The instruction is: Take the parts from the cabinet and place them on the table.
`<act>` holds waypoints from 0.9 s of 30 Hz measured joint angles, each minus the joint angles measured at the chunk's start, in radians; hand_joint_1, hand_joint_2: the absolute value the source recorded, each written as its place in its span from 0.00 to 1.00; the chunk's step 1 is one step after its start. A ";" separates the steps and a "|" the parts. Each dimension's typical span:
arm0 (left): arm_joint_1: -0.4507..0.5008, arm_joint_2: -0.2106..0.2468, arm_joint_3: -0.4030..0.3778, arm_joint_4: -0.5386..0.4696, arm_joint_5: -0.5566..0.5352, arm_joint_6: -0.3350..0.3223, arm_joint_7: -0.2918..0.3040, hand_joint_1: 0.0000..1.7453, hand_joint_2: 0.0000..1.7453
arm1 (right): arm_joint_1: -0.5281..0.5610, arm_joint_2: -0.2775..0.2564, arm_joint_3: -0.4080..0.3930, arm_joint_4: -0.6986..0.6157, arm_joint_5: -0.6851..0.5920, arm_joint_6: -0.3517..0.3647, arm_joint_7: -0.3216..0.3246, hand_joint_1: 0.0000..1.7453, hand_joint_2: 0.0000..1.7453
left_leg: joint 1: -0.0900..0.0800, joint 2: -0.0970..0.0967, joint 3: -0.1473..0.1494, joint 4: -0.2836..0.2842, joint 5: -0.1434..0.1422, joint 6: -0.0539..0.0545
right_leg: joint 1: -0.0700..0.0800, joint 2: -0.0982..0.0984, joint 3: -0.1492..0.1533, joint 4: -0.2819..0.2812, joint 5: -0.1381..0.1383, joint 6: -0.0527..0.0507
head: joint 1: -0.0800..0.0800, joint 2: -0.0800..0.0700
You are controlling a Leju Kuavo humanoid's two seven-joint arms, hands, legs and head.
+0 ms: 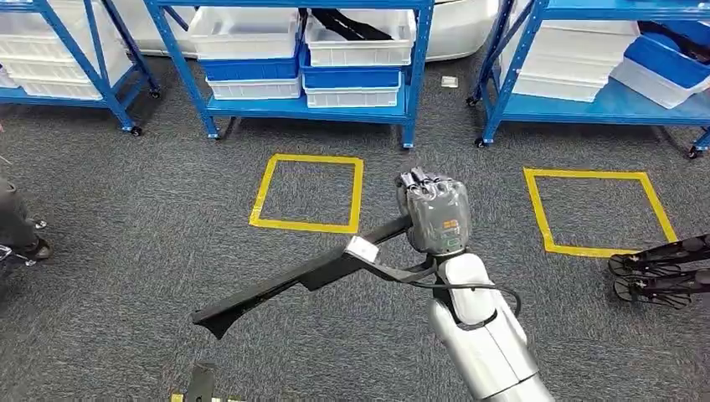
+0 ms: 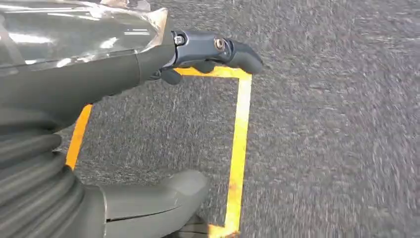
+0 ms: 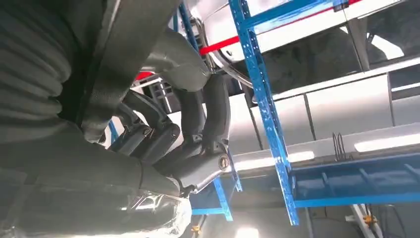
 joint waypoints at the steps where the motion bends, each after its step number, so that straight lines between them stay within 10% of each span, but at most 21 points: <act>1: 0.001 0.000 0.000 0.000 0.000 0.000 -0.003 0.00 1.00 | 0.000 -0.002 -0.002 0.000 -0.002 0.000 0.000 1.00 1.00 | 0.001 0.000 0.015 -0.009 0.015 0.000 | 0.000 0.000 -0.005 0.001 0.004 0.001 | 0.000 0.000; 4: 0.000 0.000 0.000 0.000 0.000 0.007 -0.013 0.00 1.00 | -0.002 -0.009 -0.012 -0.001 -0.011 0.000 -0.001 1.00 1.00 | 0.002 0.000 0.180 -0.255 0.110 0.010 | 0.000 0.001 -0.008 0.005 0.008 0.008 | 0.000 0.000; 5: 0.000 0.000 0.000 0.000 0.000 0.009 -0.014 0.00 1.00 | -0.003 -0.010 -0.016 -0.003 -0.016 0.000 -0.003 1.00 1.00 | 0.001 -0.003 0.220 -0.318 0.102 0.017 | 0.004 0.001 -0.010 0.006 0.009 0.011 | 0.000 0.000; 8: 0.000 0.000 0.000 0.000 -0.002 0.011 -0.013 0.00 1.00 | -0.011 -0.015 -0.025 -0.006 -0.027 0.001 -0.009 1.00 1.00 | -0.004 -0.003 0.212 -0.327 0.114 0.025 | 0.024 0.002 -0.020 0.014 0.007 0.014 | 0.002 0.000; 15: 0.001 -0.001 0.000 0.000 -0.003 0.018 -0.013 0.00 1.00 | -0.012 -0.027 -0.037 -0.008 -0.040 0.001 -0.017 1.00 1.00 | -0.030 -0.005 0.192 -0.325 0.129 0.048 | 0.017 0.001 -0.037 0.007 0.031 0.043 | 0.007 0.000; 27: 0.001 -0.002 0.000 0.000 -0.003 0.019 -0.013 0.00 1.00 | -0.013 -0.034 -0.038 -0.008 -0.044 0.001 -0.019 1.00 1.00 | -0.037 -0.005 0.187 -0.323 0.135 0.057 | 0.009 0.001 -0.040 0.005 0.037 0.052 | 0.007 0.000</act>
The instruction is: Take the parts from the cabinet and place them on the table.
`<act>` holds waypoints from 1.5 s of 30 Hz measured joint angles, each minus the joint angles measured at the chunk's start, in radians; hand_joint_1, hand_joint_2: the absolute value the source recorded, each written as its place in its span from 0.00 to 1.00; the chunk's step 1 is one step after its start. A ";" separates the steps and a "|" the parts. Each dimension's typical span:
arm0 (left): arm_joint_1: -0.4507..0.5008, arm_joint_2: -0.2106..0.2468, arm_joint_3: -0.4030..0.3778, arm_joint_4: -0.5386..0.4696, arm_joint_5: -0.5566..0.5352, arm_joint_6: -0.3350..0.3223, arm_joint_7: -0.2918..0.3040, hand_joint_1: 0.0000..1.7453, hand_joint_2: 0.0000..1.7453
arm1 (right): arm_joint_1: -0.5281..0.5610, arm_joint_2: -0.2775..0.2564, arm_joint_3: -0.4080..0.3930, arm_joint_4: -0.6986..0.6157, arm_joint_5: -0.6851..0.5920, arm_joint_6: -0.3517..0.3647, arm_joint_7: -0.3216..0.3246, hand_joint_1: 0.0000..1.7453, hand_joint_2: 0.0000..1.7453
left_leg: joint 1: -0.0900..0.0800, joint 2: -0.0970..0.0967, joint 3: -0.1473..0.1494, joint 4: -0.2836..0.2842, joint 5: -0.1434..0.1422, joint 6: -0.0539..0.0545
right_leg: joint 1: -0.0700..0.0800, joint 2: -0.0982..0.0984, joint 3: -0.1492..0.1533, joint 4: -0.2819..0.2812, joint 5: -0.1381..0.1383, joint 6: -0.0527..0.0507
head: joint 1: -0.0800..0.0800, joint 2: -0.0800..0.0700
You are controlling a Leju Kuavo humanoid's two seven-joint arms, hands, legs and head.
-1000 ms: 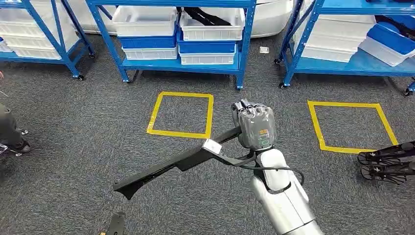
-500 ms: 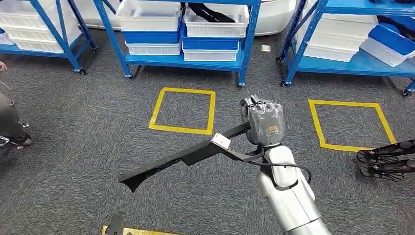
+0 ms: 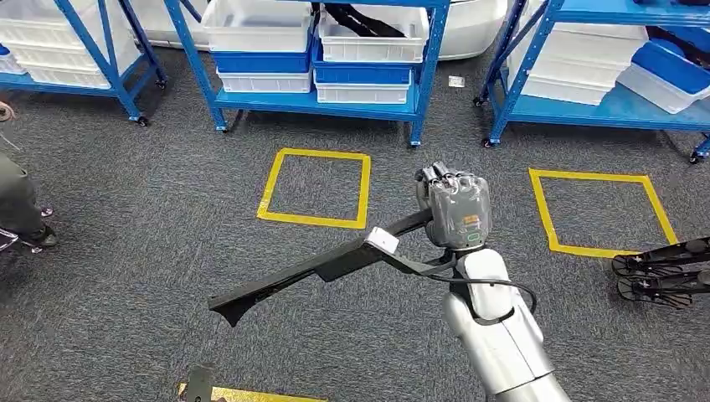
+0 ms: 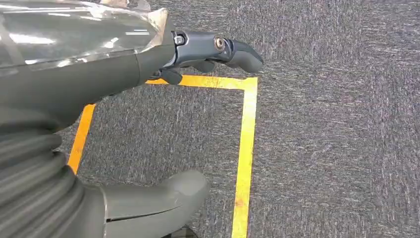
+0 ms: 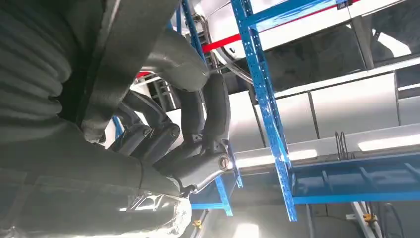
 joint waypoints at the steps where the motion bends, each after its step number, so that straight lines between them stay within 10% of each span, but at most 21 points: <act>1: 0.000 0.000 0.000 0.000 0.000 0.000 0.001 0.00 1.00 | 0.000 0.000 0.000 0.000 -0.001 0.000 -0.002 1.00 1.00 | 0.000 0.000 0.000 0.000 0.000 0.000 | 0.000 0.000 0.000 0.000 0.000 0.000 | 0.000 0.000; 10: 0.001 0.000 0.000 0.000 0.000 0.006 0.001 0.00 1.00 | 0.000 -0.008 -0.009 0.000 -0.013 -0.002 -0.012 1.00 1.00 | 0.001 0.000 0.000 0.000 0.001 0.001 | 0.000 0.000 -0.001 0.000 0.000 0.000 | 0.000 0.000; 12: 0.001 0.000 0.000 0.000 0.000 0.006 0.001 0.00 1.00 | -0.001 -0.009 -0.014 0.000 -0.041 -0.005 -0.023 1.00 1.00 | 0.000 0.000 -0.001 0.004 0.001 0.014 | -0.022 0.000 0.004 -0.012 0.012 0.017 | -0.004 0.000; 14: 0.000 -0.003 0.000 0.000 0.000 0.008 0.001 0.00 1.00 | -0.003 -0.009 -0.018 -0.002 -0.065 -0.008 -0.036 1.00 1.00 | 0.017 0.016 0.008 -0.023 0.020 0.024 | -0.011 0.002 -0.011 0.005 -0.003 0.017 | 0.000 0.000; 17: 0.001 -0.006 0.000 0.000 0.000 0.010 0.001 0.00 1.00 | -0.003 -0.011 -0.024 -0.003 -0.071 -0.010 -0.039 1.00 1.00 | 0.020 0.031 0.002 -0.024 0.022 0.029 | -0.014 0.002 -0.116 0.224 -0.107 0.003 | 0.002 0.000; 19: 0.002 -0.007 0.000 0.001 0.000 0.011 0.001 0.00 1.00 | 0.003 -0.016 -0.027 -0.003 -0.072 -0.010 -0.040 1.00 1.00 | 0.021 0.045 -0.001 -0.024 0.023 0.027 | -0.017 0.001 -0.162 0.329 -0.133 0.015 | 0.003 0.000; 22: 0.002 -0.010 0.000 0.001 0.000 0.012 0.001 0.00 1.00 | 0.003 -0.018 -0.027 -0.003 -0.072 -0.010 -0.041 1.00 1.00 | 0.029 0.070 -0.002 -0.017 0.019 0.012 | -0.026 -0.018 -0.044 0.124 -0.060 0.045 | 0.002 0.000; 23: 0.002 -0.010 0.000 0.001 0.000 0.012 0.001 0.00 1.00 | 0.001 -0.018 -0.027 -0.003 -0.071 -0.010 -0.041 1.00 1.00 | 0.030 0.076 -0.002 -0.008 0.014 0.003 | -0.027 -0.059 0.009 0.034 -0.036 0.052 | 0.003 0.000; 24: 0.002 -0.008 0.000 0.001 0.000 0.013 0.001 0.00 1.00 | -0.004 -0.018 -0.027 -0.003 -0.069 -0.010 -0.041 1.00 1.00 | 0.023 0.085 -0.005 0.001 0.006 -0.009 | -0.012 -0.085 0.021 0.018 -0.036 0.040 | 0.005 0.000; 28: 0.001 -0.009 0.000 0.001 0.000 0.021 -0.012 0.00 1.00 | -0.006 -0.018 -0.031 -0.003 -0.063 -0.010 -0.042 1.00 1.00 | 0.028 0.127 -0.002 0.003 0.004 -0.030 | -0.013 -0.032 0.007 0.017 -0.022 -0.003 | 0.001 0.000; 31: 0.001 -0.008 0.000 0.001 0.000 0.021 -0.019 0.00 1.00 | -0.008 -0.015 -0.032 -0.003 -0.061 -0.010 -0.042 1.00 1.00 | 0.042 0.028 -0.052 0.128 -0.096 -0.042 | -0.022 -0.001 0.001 0.014 -0.010 -0.026 | -0.006 0.000; 34: 0.003 -0.008 0.000 0.001 0.003 0.021 -0.020 0.00 1.00 | -0.005 -0.014 -0.032 -0.003 -0.061 -0.009 -0.042 1.00 1.00 | 0.042 0.004 -0.141 0.321 -0.171 -0.046 | -0.015 0.033 -0.006 0.015 -0.006 -0.032 | -0.009 0.000; 37: 0.003 -0.007 0.000 0.001 0.004 0.021 -0.020 0.00 1.00 | -0.005 -0.015 -0.032 -0.002 -0.061 -0.009 -0.043 1.00 1.00 | 0.043 -0.007 -0.057 0.161 -0.070 -0.038 | -0.015 0.072 -0.006 0.017 -0.002 -0.031 | -0.009 0.000; 39: 0.003 -0.006 0.000 0.001 0.007 0.020 -0.021 0.00 1.00 | -0.007 -0.015 -0.032 -0.003 -0.061 -0.009 -0.042 1.00 1.00 | 0.049 -0.079 0.016 0.027 -0.045 -0.032 | -0.012 0.092 -0.010 0.021 0.002 -0.024 | -0.010 0.000; 43: 0.002 -0.007 0.001 0.001 0.015 -0.005 -0.034 0.00 1.00 | -0.005 -0.019 -0.044 -0.004 -0.063 -0.009 -0.037 1.00 1.00 | 0.031 -0.037 0.011 0.022 -0.030 -0.011 | -0.008 0.127 -0.028 0.009 0.019 0.009 | -0.008 0.000; 45: 0.002 -0.009 0.001 0.001 0.015 -0.008 -0.037 0.00 1.00 | -0.006 -0.025 -0.053 -0.008 -0.064 -0.010 -0.037 1.00 1.00 | 0.034 -0.014 0.013 0.002 -0.012 0.010 | -0.003 0.056 -0.053 0.049 -0.006 0.008 | -0.008 0.000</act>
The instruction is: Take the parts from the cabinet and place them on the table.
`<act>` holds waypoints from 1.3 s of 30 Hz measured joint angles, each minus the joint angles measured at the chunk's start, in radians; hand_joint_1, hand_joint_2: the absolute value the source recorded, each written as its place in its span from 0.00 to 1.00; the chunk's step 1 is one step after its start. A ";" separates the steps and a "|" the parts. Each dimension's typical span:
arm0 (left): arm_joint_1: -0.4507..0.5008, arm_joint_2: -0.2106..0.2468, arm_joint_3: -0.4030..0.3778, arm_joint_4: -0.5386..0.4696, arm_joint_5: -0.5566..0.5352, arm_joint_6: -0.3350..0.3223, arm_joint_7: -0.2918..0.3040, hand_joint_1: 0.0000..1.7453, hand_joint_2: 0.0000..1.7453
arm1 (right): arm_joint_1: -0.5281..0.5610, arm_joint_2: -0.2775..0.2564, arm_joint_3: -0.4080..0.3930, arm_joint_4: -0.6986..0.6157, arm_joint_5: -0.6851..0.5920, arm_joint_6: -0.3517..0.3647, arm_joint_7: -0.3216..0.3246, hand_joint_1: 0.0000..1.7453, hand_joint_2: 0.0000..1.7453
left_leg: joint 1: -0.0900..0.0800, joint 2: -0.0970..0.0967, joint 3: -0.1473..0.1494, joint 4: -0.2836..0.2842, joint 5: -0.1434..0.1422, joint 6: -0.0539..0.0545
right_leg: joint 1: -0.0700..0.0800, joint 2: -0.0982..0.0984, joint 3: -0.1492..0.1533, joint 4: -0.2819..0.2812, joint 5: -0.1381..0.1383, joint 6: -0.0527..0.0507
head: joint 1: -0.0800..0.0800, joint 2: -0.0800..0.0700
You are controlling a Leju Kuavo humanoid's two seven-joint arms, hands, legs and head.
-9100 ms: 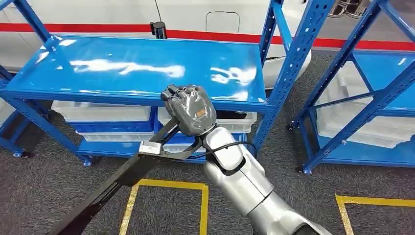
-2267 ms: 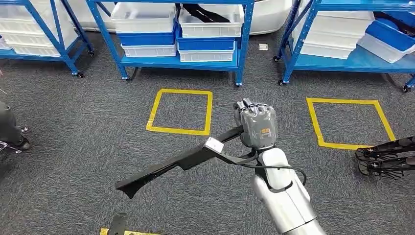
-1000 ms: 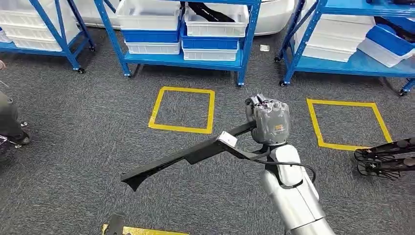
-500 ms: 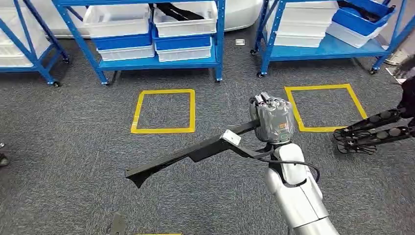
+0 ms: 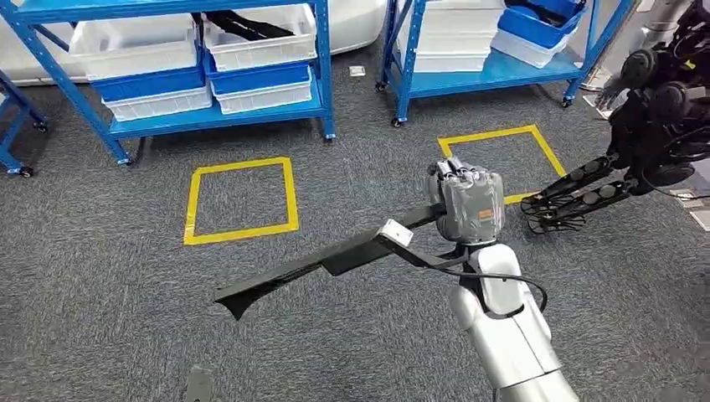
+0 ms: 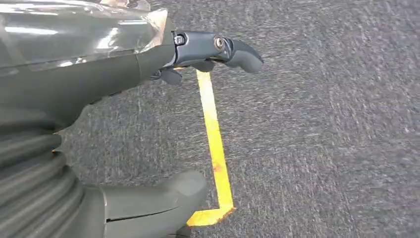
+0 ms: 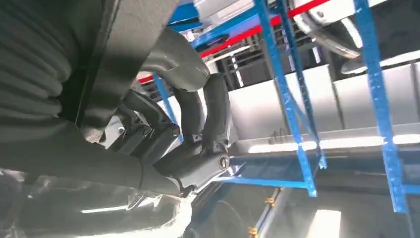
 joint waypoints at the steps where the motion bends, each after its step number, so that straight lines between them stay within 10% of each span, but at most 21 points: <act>1: 0.001 0.000 0.000 0.000 0.000 -0.001 -0.001 0.00 1.00 | -0.001 -0.001 -0.003 -0.001 0.000 0.000 0.000 1.00 1.00 | -0.002 0.014 -0.003 0.000 0.002 0.007 | 0.000 -0.028 -0.027 0.061 -0.037 -0.006 | 0.006 0.000; 3: 0.008 0.001 0.001 0.000 0.001 -0.001 -0.003 0.00 1.00 | 0.002 -0.004 -0.009 -0.004 -0.001 0.000 0.001 1.00 1.00 | -0.007 0.043 -0.008 0.000 0.003 0.009 | -0.001 -0.043 -0.102 0.230 -0.111 -0.010 | 0.007 0.000; 5: 0.012 0.002 0.002 0.000 0.010 0.000 -0.009 0.00 1.00 | 0.009 -0.008 -0.015 -0.004 -0.001 0.000 0.000 1.00 1.00 | -0.010 0.072 -0.012 0.000 0.005 0.011 | -0.001 -0.046 -0.115 0.283 -0.126 0.002 | 0.008 0.000; 8: 0.012 0.001 0.009 0.000 0.011 0.000 -0.016 0.00 1.00 | 0.012 -0.016 -0.026 -0.015 -0.003 0.000 0.002 1.00 1.00 | -0.014 0.107 -0.011 0.001 0.005 0.009 | 0.001 -0.084 0.032 0.049 -0.058 0.016 | 0.009 0.000; 9: 0.012 0.001 0.010 0.000 0.011 0.000 -0.016 0.00 1.00 | 0.010 -0.017 -0.031 -0.023 -0.005 0.000 0.003 1.00 1.00 | -0.018 0.118 -0.009 0.002 0.004 0.008 | 0.011 -0.156 0.085 -0.033 -0.047 0.005 | 0.010 0.000; 14: 0.011 0.000 0.014 0.000 0.010 -0.001 -0.018 0.00 1.00 | 0.020 -0.028 -0.056 -0.048 -0.008 -0.001 0.008 1.00 1.00 | -0.027 0.165 -0.006 0.007 -0.003 -0.015 | 0.009 -0.104 0.079 -0.048 -0.022 -0.028 | 0.010 0.000; 16: 0.012 0.002 0.015 0.000 0.007 -0.001 -0.018 0.00 1.00 | 0.021 -0.030 -0.064 -0.057 -0.008 -0.001 0.010 1.00 1.00 | -0.014 0.049 -0.034 0.076 -0.061 -0.032 | -0.010 -0.080 0.075 -0.050 -0.010 -0.046 | 0.003 0.000; 19: 0.020 0.005 0.016 0.000 0.008 -0.001 -0.017 0.00 1.00 | 0.025 -0.030 -0.068 -0.061 -0.003 0.000 0.012 1.00 1.00 | -0.009 0.014 -0.133 0.295 -0.164 -0.042 | -0.009 -0.037 0.069 -0.049 -0.007 -0.049 | 0.001 0.000; 21: 0.020 0.005 0.016 0.000 0.009 -0.002 -0.019 0.00 1.00 | 0.030 -0.034 -0.079 -0.061 0.006 0.006 0.016 1.00 1.00 | -0.001 0.015 -0.135 0.292 -0.132 -0.046 | -0.011 -0.009 0.069 -0.046 -0.006 -0.048 | 0.001 0.000; 23: 0.020 0.006 0.016 0.000 0.011 -0.003 -0.022 0.00 1.00 | 0.031 -0.037 -0.088 -0.065 0.019 0.006 0.023 1.00 1.00 | 0.013 0.000 -0.063 0.139 -0.036 -0.051 | -0.015 0.020 0.069 -0.036 -0.007 -0.047 | 0.001 0.000; 25: 0.020 0.008 0.017 0.000 0.011 -0.004 -0.022 0.00 1.00 | 0.030 -0.039 -0.102 -0.074 0.026 0.006 0.031 1.00 1.00 | 0.022 -0.072 -0.018 0.045 -0.018 -0.053 | -0.007 0.044 0.055 -0.022 -0.013 -0.033 | 0.000 0.000; 29: 0.013 0.008 0.017 -0.002 0.011 -0.004 -0.026 0.00 1.00 | 0.038 -0.053 -0.133 -0.088 0.029 0.008 0.036 1.00 1.00 | 0.009 -0.029 -0.018 0.023 -0.011 -0.021 | -0.007 0.087 0.024 -0.036 0.007 0.009 | 0.002 0.000; 32: 0.012 0.006 0.017 -0.003 0.011 -0.003 -0.028 0.00 1.00 | 0.039 -0.060 -0.146 -0.093 0.029 0.008 0.036 1.00 1.00 | 0.007 0.010 -0.013 0.005 0.001 0.001 | -0.005 -0.036 -0.040 0.099 -0.060 -0.007 | 0.008 0.000; 35: 0.013 0.006 0.017 -0.003 0.012 -0.003 -0.028 0.00 1.00 | 0.047 -0.061 -0.158 -0.093 0.030 0.008 0.036 1.00 1.00 | 0.000 0.052 -0.015 0.006 0.001 0.002 | -0.008 -0.043 -0.130 0.292 -0.122 -0.002 | 0.011 0.000; 38: 0.013 0.006 0.017 -0.003 0.015 -0.003 -0.031 0.00 1.00 | 0.052 -0.061 -0.167 -0.093 0.031 0.008 0.035 1.00 1.00 | -0.001 0.090 -0.014 0.007 -0.001 -0.001 | -0.012 -0.067 -0.027 0.114 -0.055 0.023 | 0.011 0.000; 39: 0.013 0.006 0.017 -0.003 0.017 -0.003 -0.031 0.00 1.00 | 0.052 -0.061 -0.170 -0.093 0.031 0.008 0.035 1.00 1.00 | -0.001 0.101 -0.012 0.009 -0.004 -0.005 | -0.012 -0.110 0.035 0.009 -0.027 0.029 | 0.012 0.000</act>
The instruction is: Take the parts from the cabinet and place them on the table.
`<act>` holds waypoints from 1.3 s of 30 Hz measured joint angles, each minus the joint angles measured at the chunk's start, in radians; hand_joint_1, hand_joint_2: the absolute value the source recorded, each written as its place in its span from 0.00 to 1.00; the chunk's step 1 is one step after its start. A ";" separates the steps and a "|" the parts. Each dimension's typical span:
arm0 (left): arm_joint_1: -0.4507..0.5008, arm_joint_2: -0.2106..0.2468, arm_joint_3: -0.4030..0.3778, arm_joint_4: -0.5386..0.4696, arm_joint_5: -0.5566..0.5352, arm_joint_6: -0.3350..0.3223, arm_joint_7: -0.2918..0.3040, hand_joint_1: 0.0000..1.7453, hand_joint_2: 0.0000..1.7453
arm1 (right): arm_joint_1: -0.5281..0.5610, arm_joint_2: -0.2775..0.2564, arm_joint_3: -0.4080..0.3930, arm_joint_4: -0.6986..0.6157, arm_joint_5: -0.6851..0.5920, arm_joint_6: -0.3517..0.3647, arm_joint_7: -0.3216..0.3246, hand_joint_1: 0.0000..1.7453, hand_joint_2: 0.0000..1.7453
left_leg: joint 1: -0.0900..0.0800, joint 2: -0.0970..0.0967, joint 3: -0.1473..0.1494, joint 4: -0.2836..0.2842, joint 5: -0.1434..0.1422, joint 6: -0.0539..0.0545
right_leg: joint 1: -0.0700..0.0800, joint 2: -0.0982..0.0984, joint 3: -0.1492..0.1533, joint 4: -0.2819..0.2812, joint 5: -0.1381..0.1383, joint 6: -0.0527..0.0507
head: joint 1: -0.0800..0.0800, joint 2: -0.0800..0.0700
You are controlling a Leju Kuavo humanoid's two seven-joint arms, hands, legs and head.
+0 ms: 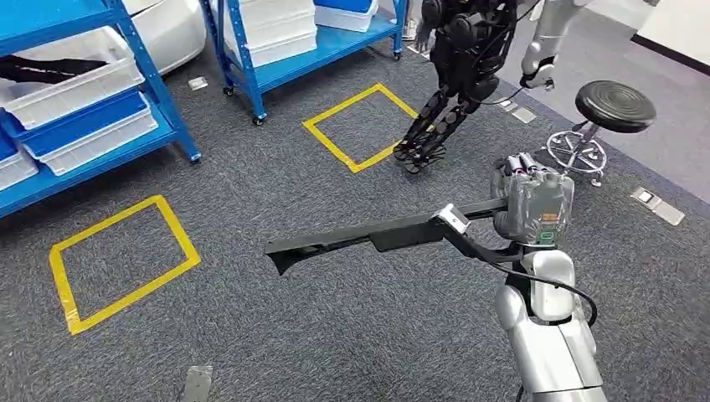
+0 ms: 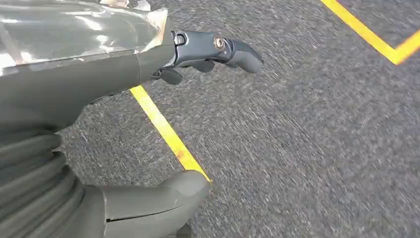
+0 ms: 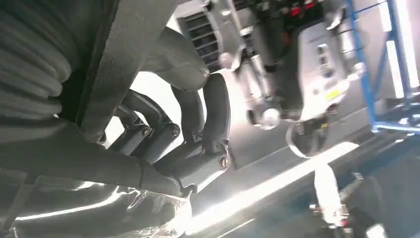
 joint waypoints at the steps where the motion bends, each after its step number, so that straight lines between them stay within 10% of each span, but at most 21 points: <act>1: 0.001 0.002 0.000 -0.002 0.002 0.000 0.000 0.00 1.00 | -0.001 0.000 -0.004 -0.001 0.000 0.000 0.000 1.00 1.00 | -0.009 0.008 0.000 0.003 -0.004 -0.007 | 0.010 -0.039 0.017 -0.034 -0.002 -0.011 | 0.002 0.000; 5: 0.003 0.001 0.000 -0.001 0.002 -0.003 -0.001 0.00 1.00 | 0.011 -0.007 -0.021 -0.002 -0.001 0.001 0.000 1.00 1.00 | -0.011 0.048 0.009 -0.001 -0.007 -0.027 | 0.018 0.016 0.011 -0.040 0.013 -0.048 | -0.003 0.000; 6: 0.003 0.001 0.000 -0.002 0.002 -0.003 -0.002 0.00 1.00 | 0.014 -0.007 -0.024 -0.002 -0.001 0.001 0.000 1.00 1.00 | -0.002 0.015 0.003 0.009 -0.017 -0.038 | -0.005 0.026 0.016 -0.043 0.019 -0.058 | -0.006 0.000; 8: 0.009 0.002 0.000 -0.001 0.003 -0.006 -0.005 0.00 1.00 | 0.017 -0.009 -0.028 -0.002 -0.001 0.000 -0.004 1.00 1.00 | 0.000 -0.067 -0.033 0.105 -0.091 -0.039 | 0.000 0.046 0.014 -0.043 0.023 -0.075 | -0.012 0.000; 11: 0.023 0.004 0.001 -0.001 0.006 -0.008 -0.009 0.00 1.00 | 0.036 -0.009 -0.031 -0.001 -0.006 -0.001 -0.009 1.00 1.00 | 0.001 -0.086 -0.132 0.312 -0.173 -0.039 | 0.010 0.090 0.011 -0.042 0.025 -0.079 | -0.014 0.000; 14: 0.025 0.005 0.002 -0.001 0.014 -0.010 -0.018 0.00 1.00 | 0.048 -0.016 -0.038 -0.001 -0.022 -0.002 -0.021 1.00 1.00 | 0.001 -0.093 -0.074 0.179 -0.072 -0.028 | 0.013 0.133 0.011 -0.038 0.027 -0.081 | -0.013 0.000; 15: 0.025 0.005 0.002 -0.002 0.014 -0.013 -0.021 0.00 1.00 | 0.047 -0.017 -0.040 -0.001 -0.029 -0.002 -0.024 1.00 1.00 | 0.000 -0.114 -0.030 0.089 -0.028 -0.020 | 0.014 0.147 0.011 -0.036 0.027 -0.081 | -0.014 0.000; 16: 0.025 0.009 0.004 -0.002 0.015 -0.015 -0.024 0.00 1.00 | 0.047 -0.018 -0.042 -0.001 -0.033 -0.002 -0.027 1.00 1.00 | 0.003 -0.174 0.001 0.028 -0.021 -0.007 | 0.011 0.159 0.010 -0.035 0.027 -0.080 | -0.013 0.000; 20: 0.023 0.013 0.013 -0.002 0.021 -0.018 -0.027 0.00 1.00 | 0.047 -0.026 -0.048 -0.001 -0.042 -0.001 -0.027 1.00 1.00 | -0.010 -0.136 0.005 0.015 -0.017 0.004 | 0.008 0.203 -0.006 -0.042 0.042 -0.051 | -0.014 0.000; 21: 0.022 0.013 0.015 -0.002 0.021 -0.018 -0.029 0.00 1.00 | 0.047 -0.031 -0.052 -0.002 -0.042 -0.001 -0.029 1.00 1.00 | 0.001 -0.118 0.015 -0.008 -0.004 0.011 | 0.020 0.196 -0.011 -0.041 0.043 -0.048 | -0.012 0.000; 22: 0.020 0.011 0.016 -0.002 0.021 -0.019 -0.031 0.00 1.00 | 0.046 -0.033 -0.054 -0.002 -0.043 -0.001 -0.030 1.00 1.00 | -0.003 -0.106 0.024 -0.025 0.005 0.014 | 0.018 0.123 -0.025 -0.019 0.031 -0.050 | -0.011 0.000; 23: 0.021 0.009 0.016 -0.002 0.021 -0.020 -0.032 0.00 1.00 | 0.041 -0.037 -0.056 -0.002 -0.043 -0.001 -0.030 1.00 1.00 | -0.004 -0.097 0.025 -0.029 0.007 0.018 | 0.019 0.090 -0.045 0.025 0.004 -0.054 | -0.007 0.000; 27: 0.027 0.009 0.021 -0.002 0.021 -0.019 -0.032 0.00 1.00 | 0.041 -0.041 -0.061 0.000 -0.045 -0.001 -0.030 1.00 1.00 | -0.006 -0.037 0.022 -0.028 0.007 0.019 | -0.002 0.066 -0.162 0.261 -0.073 -0.039 | -0.002 0.000; 29: 0.027 0.008 0.021 -0.002 0.020 -0.019 -0.033 0.00 1.00 | 0.042 -0.042 -0.061 0.000 -0.045 -0.001 -0.030 1.00 1.00 | -0.003 -0.010 0.023 -0.025 0.002 0.011 | -0.016 0.050 -0.095 0.145 -0.026 -0.012 | -0.001 0.000; 31: 0.025 0.011 0.023 -0.003 0.019 -0.019 -0.034 0.00 1.00 | 0.041 -0.042 -0.061 0.000 -0.045 -0.001 -0.030 1.00 1.00 | -0.001 0.009 0.024 -0.010 -0.009 -0.005 | -0.023 -0.029 0.005 -0.025 0.014 0.008 | 0.001 0.000; 32: 0.025 0.013 0.024 -0.005 0.018 -0.019 -0.035 0.00 1.00 | 0.039 -0.040 -0.061 -0.001 -0.045 -0.001 -0.030 1.00 1.00 | -0.012 0.021 0.020 -0.005 -0.018 -0.018 | -0.005 -0.043 0.012 -0.026 0.009 -0.002 | 0.003 0.000; 36: 0.021 0.011 0.025 -0.005 0.014 -0.021 -0.036 0.00 1.00 | 0.041 -0.044 -0.066 -0.001 -0.045 -0.001 -0.030 1.00 1.00 | 0.000 0.064 0.033 -0.006 -0.028 -0.038 | -0.006 0.019 0.001 -0.028 0.015 -0.043 | -0.008 0.000; 39: 0.022 0.011 0.025 -0.005 0.013 -0.021 -0.036 0.00 1.00 | 0.039 -0.046 -0.068 -0.002 -0.045 0.000 -0.030 1.00 1.00 | 0.008 -0.067 -0.025 0.138 -0.133 -0.041 | -0.007 0.053 -0.001 -0.029 0.021 -0.068 | -0.016 0.000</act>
